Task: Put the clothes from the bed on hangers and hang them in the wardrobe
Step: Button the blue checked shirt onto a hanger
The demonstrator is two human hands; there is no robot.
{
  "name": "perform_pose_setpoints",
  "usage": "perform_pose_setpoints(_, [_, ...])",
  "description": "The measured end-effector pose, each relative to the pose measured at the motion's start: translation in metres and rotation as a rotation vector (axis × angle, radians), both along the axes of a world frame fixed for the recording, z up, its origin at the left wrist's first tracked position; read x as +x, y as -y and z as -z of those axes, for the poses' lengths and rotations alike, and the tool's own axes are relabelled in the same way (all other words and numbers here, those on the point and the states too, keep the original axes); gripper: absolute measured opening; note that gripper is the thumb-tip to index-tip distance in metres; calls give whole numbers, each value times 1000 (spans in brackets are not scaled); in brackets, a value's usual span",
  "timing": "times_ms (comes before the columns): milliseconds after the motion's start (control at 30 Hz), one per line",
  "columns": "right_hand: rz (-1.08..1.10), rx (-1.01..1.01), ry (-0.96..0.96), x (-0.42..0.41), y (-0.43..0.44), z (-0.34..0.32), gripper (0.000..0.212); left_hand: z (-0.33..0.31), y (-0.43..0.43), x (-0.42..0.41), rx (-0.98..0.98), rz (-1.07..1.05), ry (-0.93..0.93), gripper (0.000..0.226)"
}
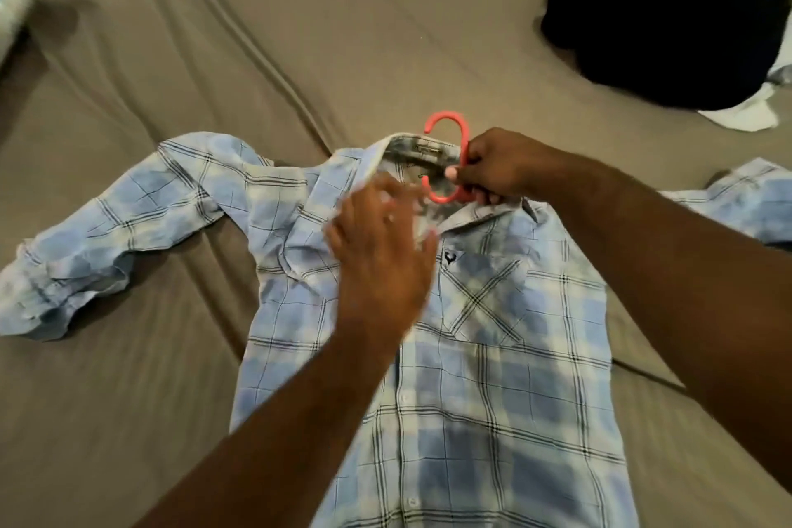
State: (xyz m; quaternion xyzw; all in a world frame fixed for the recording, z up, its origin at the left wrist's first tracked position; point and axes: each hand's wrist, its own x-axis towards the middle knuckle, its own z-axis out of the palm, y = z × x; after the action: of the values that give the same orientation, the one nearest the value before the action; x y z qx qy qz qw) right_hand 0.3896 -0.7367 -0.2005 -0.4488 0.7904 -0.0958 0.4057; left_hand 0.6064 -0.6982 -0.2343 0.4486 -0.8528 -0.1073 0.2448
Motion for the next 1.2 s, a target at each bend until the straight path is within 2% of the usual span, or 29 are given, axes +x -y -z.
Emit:
perform_pose_setpoints(67, [28, -46, -9, 3, 9, 5, 30, 22, -33, -3, 45, 174, 182, 46])
perform_pose_setpoints(133, [72, -76, -11, 4, 19, 11, 28, 46, -57, -2, 187, 252, 310, 57])
perform_pose_setpoints(233, [127, -95, 39, 6, 32, 23, 31, 66, -75, -5, 242, 330, 378, 45])
perform_pose_setpoints(333, [136, -140, -9, 9, 46, 26, 30, 65, -81, -9, 267, 353, 305, 46])
perform_pose_setpoints(433, [130, -182, -186, 8, 72, 20, 30, 60, -97, -5, 246, 364, 270, 38])
perform_pose_setpoints(500, [224, -216, -296, 4, 88, 15, 30, 54, -115, 1, 215, 405, 253, 35])
perform_pose_setpoints(567, [312, -243, -375, -2, 97, 14, 27, 50, -128, 6, 204, 435, 181, 23])
perform_pose_setpoints(667, [346, -202, -362, -7, 96, 26, 16, 51, -136, 8, 256, 460, 142, 13])
perform_pose_setpoints(800, [400, -182, -269, -6, 90, 44, 28, 61, -139, 5, 348, 480, 176, 24])
perform_pose_setpoints(900, [468, -231, -209, -3, 89, 46, 22, 60, -142, 6, 389, 465, 127, 26])
perform_pose_setpoints(1000, [373, -316, -312, 2, 80, 43, 29, 53, -133, 10, 576, 400, -31, 10])
perform_pose_setpoints(1067, [352, -472, -297, 10, 64, 31, 26, 45, -122, 13, 726, 313, -185, 11])
perform_pose_setpoints(1133, [426, -644, -264, 19, 33, 16, 20, 38, -107, 13, 716, 195, -319, 14])
perform_pose_setpoints(1200, [509, -655, -294, 32, -10, 6, 16, 36, -86, 12, 662, 65, -416, 11])
